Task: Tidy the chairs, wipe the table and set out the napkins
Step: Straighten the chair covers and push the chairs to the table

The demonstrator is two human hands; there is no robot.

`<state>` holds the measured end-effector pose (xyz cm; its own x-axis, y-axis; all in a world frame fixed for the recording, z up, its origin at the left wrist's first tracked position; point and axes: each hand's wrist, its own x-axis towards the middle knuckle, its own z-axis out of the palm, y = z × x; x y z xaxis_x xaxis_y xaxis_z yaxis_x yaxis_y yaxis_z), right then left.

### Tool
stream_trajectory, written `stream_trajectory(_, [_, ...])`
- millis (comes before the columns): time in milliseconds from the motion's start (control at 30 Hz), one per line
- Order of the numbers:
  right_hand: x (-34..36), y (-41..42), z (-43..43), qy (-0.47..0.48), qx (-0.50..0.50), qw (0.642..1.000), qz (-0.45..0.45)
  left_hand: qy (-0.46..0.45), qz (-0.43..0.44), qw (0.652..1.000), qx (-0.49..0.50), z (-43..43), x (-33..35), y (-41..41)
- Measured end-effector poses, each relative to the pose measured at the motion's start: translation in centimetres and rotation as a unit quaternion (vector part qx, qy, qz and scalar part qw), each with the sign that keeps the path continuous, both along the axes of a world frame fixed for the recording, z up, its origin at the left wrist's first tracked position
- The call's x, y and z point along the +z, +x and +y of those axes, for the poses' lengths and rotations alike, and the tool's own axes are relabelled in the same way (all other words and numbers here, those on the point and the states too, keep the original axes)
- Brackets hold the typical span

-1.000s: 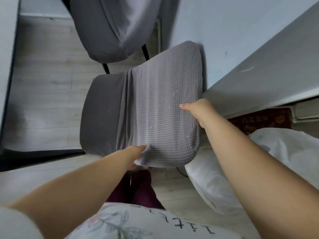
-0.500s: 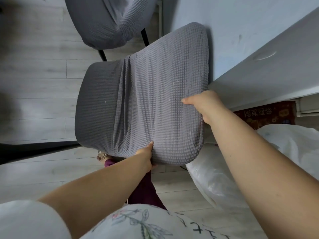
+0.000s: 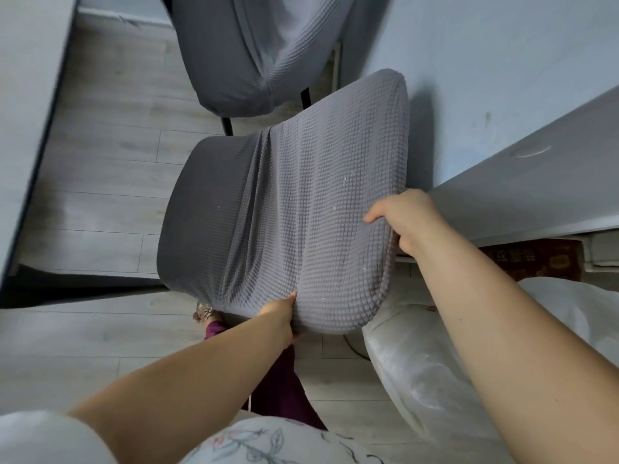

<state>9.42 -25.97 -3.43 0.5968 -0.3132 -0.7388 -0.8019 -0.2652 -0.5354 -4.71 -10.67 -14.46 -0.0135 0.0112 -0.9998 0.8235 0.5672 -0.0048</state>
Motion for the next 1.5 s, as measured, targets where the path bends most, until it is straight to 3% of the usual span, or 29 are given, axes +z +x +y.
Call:
stream_trajectory(367, [2.3, 1.0, 5.5, 0.051, 0.002, 0.996, -0.077, -0.003, -0.024, 0.995, 0.096, 4.0, -3.2, -1.7])
stream_trajectory(533, [3.3, 1.8, 7.7, 0.075, 0.021, 0.992, -0.104, 0.027, -0.034, 0.993, 0.108, 5.2, 1.3, -0.2])
stream_trajectory(733, [3.6, 3.5, 9.5, 0.086, 0.041, 0.987, -0.131, 0.028, -0.049, 0.984, 0.169, 6.3, 1.8, 1.0])
stream_trajectory(1100, [2.3, 5.8, 14.3, 0.135, 0.05, 0.981, -0.129, 0.041, -0.053, 0.969, 0.237, 12.3, 1.6, 3.1])
stream_trajectory(1500, [0.6, 7.5, 22.0, 0.161, 0.056, 0.98, -0.107, 0.093, -0.046, 0.965, 0.24, 20.4, 1.2, 4.6])
